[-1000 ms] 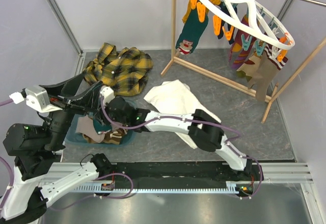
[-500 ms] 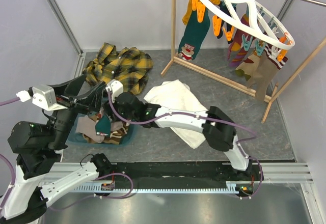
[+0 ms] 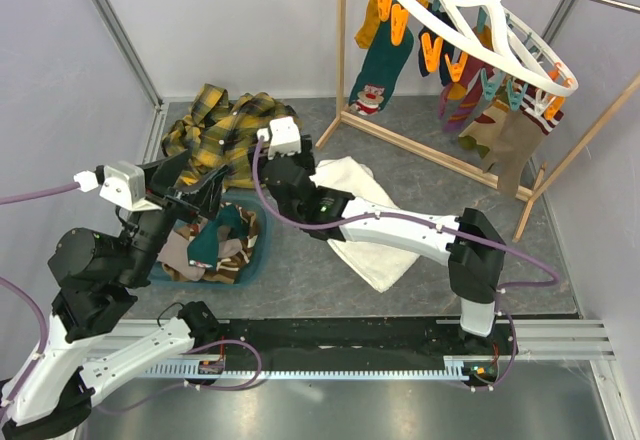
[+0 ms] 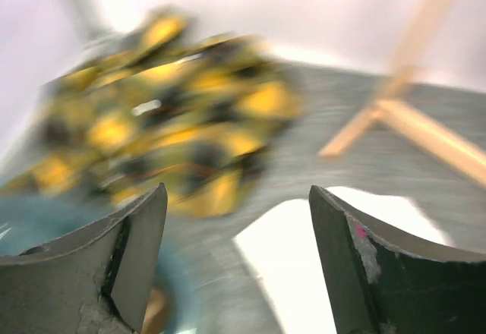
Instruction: Remove the socks clipped to the hanger
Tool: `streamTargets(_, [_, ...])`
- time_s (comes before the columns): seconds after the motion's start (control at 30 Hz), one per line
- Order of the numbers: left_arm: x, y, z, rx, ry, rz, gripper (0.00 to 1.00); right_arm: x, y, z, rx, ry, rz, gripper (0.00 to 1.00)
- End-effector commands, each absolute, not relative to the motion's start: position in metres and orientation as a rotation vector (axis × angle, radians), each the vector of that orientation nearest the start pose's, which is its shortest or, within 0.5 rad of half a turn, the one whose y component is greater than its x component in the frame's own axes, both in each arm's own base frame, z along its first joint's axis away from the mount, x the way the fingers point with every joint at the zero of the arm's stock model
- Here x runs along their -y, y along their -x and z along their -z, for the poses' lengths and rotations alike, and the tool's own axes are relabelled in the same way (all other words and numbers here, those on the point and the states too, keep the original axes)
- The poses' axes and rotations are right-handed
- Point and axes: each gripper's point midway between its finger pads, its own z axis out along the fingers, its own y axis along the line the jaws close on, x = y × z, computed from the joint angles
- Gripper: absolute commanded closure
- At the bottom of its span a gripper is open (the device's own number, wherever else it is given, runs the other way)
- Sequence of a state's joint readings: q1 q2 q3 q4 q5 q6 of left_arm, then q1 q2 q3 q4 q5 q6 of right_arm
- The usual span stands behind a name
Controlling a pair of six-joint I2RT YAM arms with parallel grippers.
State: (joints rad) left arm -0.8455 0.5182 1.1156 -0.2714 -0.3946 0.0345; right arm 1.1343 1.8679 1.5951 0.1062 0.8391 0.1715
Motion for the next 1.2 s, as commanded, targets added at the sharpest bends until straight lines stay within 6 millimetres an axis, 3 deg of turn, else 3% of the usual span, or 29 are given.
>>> streamTargets(0.0, [0.107, -0.185, -0.471, -1.239, -0.242, 0.439, 0.21, -0.342, -0.368, -0.328, -1.576, -0.11, 0.03, 0.13])
streamTargets(0.1, [0.109, -0.187, -0.47, -1.239, -0.244, 0.436, 0.21, -0.311, -0.382, -0.338, -1.545, -0.196, 0.118, 0.02])
streamTargets(0.37, [0.12, -0.192, -0.468, -1.249, -0.264, 0.45, 0.21, -0.248, -0.409, -0.365, -1.456, -0.355, 0.265, 0.02])
streamTargets(0.63, [0.134, -0.199, -0.463, -1.265, -0.281, 0.467, 0.21, -0.212, -0.442, -0.369, -1.406, -0.436, 0.374, 0.04])
streamTargets(0.93, [0.145, -0.203, -0.465, -1.276, -0.297, 0.498, 0.21, -0.194, -0.437, -0.378, -1.376, -0.388, 0.378, 0.12])
streamTargets(1.03, [0.148, -0.203, -0.465, -1.279, -0.297, 0.512, 0.21, -0.193, -0.444, -0.375, -1.386, -0.359, 0.379, 0.24])
streamTargets(1.17, [0.149, -0.202, -0.466, -1.282, -0.299, 0.522, 0.21, -0.194, -0.443, -0.379, -1.375, -0.326, 0.34, 0.68])
